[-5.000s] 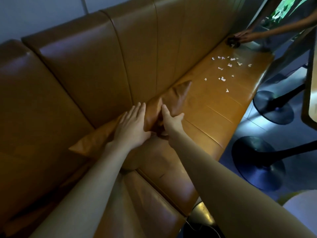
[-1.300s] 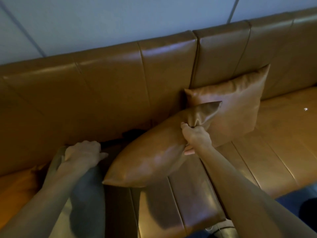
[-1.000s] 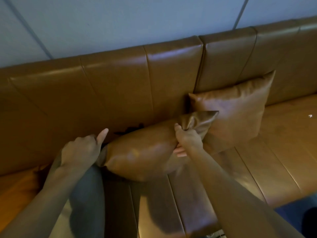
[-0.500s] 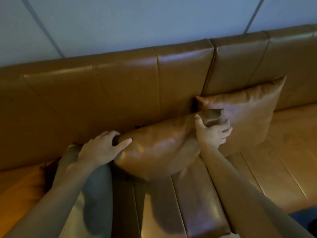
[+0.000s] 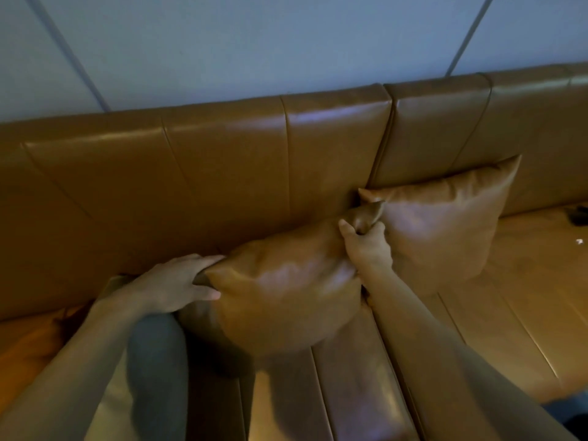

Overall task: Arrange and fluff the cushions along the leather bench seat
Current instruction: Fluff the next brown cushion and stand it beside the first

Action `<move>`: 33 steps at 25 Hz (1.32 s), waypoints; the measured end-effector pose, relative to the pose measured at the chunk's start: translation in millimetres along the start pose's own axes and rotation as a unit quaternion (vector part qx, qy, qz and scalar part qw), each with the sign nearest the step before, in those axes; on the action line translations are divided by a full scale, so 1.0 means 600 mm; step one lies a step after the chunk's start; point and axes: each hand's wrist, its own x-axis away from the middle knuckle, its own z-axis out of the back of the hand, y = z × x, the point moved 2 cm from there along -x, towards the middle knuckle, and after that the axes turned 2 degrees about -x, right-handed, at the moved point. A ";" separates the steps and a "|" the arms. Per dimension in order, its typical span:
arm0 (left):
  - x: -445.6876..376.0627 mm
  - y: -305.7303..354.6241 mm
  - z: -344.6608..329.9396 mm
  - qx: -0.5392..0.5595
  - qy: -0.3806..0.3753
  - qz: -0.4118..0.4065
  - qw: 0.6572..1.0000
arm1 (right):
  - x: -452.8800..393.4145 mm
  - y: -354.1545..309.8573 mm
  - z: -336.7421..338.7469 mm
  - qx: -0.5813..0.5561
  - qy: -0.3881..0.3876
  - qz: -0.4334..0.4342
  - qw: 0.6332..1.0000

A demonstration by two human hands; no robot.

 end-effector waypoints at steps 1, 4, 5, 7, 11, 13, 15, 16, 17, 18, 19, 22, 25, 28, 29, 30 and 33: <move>-0.007 -0.007 0.002 0.003 0.008 0.007 1.000 | 0.000 -0.002 -0.012 0.007 0.000 0.005 1.000; -0.032 -0.009 0.003 -0.037 0.054 0.027 0.998 | -0.006 0.007 -0.035 -0.021 -0.001 0.037 0.999; -0.040 -0.005 0.009 -0.063 0.087 0.037 0.994 | -0.011 0.007 -0.036 -0.019 0.003 0.055 0.998; -0.055 0.005 0.022 -0.098 0.173 0.064 0.978 | -0.017 0.005 -0.036 0.012 0.000 0.082 0.997; -0.087 0.004 0.020 -0.085 0.207 0.088 0.971 | -0.017 0.006 -0.061 0.039 -0.066 0.071 0.994; -0.092 0.003 0.017 -0.074 0.199 0.091 0.973 | -0.020 0.018 -0.076 0.037 -0.068 0.068 0.995; -0.087 0.003 0.015 -0.082 0.206 0.083 0.972 | -0.030 0.030 -0.087 0.008 -0.059 0.077 0.995; -0.084 0.004 0.014 -0.084 0.206 0.079 0.972 | -0.035 0.032 -0.090 -0.023 -0.054 0.075 0.995; -0.083 0.002 0.012 -0.079 0.202 0.081 0.973 | -0.039 0.031 -0.093 -0.051 -0.052 0.067 0.995; -0.081 0.000 0.012 -0.060 0.201 0.095 0.973 | -0.045 0.029 -0.098 -0.072 -0.056 0.059 0.994; -0.079 0.000 0.014 -0.022 0.203 0.123 0.971 | -0.050 0.026 -0.104 -0.085 -0.065 0.046 0.993; -0.077 0.010 0.019 0.208 0.240 0.252 0.914 | -0.059 0.035 -0.123 -0.068 -0.078 -0.015 0.995; -0.080 0.011 0.011 0.362 0.260 0.338 0.829 | -0.063 0.048 -0.135 -0.039 -0.084 -0.045 0.995; -0.107 -0.006 0.001 0.469 0.276 0.330 0.771 | -0.075 0.050 -0.141 -0.089 -0.096 -0.055 0.990; -0.113 -0.008 -0.003 0.489 0.287 0.320 0.759 | -0.072 0.049 -0.141 -0.087 -0.097 -0.056 0.990; -0.115 -0.006 -0.007 0.494 0.297 0.312 0.755 | -0.071 0.053 -0.141 -0.088 -0.097 -0.052 0.990; -0.114 0.014 -0.011 0.488 0.347 0.279 0.750 | -0.064 0.069 -0.127 -0.109 -0.058 -0.023 0.992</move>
